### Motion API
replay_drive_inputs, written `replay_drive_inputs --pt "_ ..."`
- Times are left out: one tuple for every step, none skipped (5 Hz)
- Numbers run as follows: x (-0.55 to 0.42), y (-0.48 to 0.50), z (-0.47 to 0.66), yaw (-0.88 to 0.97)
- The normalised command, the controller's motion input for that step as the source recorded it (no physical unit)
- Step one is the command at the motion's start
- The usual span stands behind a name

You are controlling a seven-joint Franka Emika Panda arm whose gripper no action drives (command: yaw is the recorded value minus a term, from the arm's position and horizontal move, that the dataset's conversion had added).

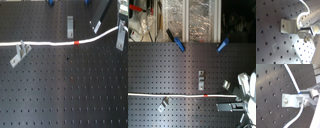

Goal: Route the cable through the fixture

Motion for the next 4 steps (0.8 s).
replay_drive_inputs --pt "-0.137 -0.37 0.02 0.27" --pt "-0.123 -0.37 0.01 0.35" --pt "0.0 0.0 0.0 0.12" --pt "0.202 0.254 -0.01 0.16"
